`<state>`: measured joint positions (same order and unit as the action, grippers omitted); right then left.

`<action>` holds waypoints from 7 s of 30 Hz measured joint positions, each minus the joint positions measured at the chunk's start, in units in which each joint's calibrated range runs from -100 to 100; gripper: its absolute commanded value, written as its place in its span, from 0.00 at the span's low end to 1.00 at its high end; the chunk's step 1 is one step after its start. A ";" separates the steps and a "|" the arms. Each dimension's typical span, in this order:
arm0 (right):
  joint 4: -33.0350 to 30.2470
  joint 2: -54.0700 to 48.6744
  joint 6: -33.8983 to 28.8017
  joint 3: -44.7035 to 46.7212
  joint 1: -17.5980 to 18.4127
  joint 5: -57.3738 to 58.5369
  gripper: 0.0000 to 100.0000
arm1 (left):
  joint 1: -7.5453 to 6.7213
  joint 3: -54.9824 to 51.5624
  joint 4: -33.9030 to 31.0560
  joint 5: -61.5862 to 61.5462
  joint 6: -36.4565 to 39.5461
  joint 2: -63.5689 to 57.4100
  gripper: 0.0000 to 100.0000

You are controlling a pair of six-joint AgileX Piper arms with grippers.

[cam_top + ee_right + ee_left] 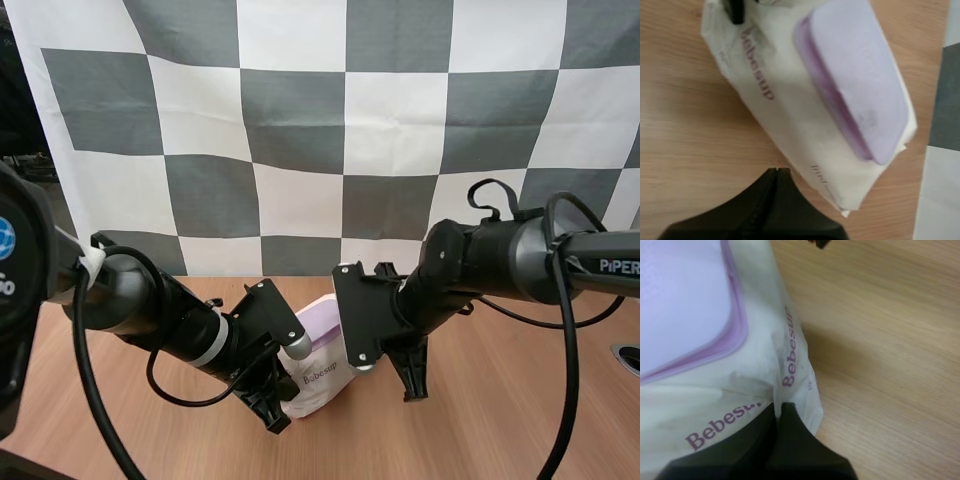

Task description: Open the wet wipes lid

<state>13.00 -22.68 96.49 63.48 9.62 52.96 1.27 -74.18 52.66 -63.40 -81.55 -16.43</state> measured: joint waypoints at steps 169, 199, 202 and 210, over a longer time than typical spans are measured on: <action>11.17 13.92 -9.16 -13.91 4.98 -21.88 0.00 | 0.00 0.44 4.32 15.65 -4.31 0.00 0.00; 9.81 26.81 -8.22 -22.59 4.98 -29.21 0.00 | 0.00 0.44 4.43 16.62 -4.72 0.00 0.00; 9.19 24.40 -8.88 -22.59 4.98 -26.09 0.00 | 0.00 0.44 5.48 20.09 -4.38 -0.27 0.12; 8.79 15.95 -12.30 -22.59 4.98 -18.91 0.76 | 0.00 1.71 5.72 29.76 -1.98 -4.81 0.70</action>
<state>21.80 -6.73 84.19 40.89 14.60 34.06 1.27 -72.47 58.37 -33.64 -83.52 -21.25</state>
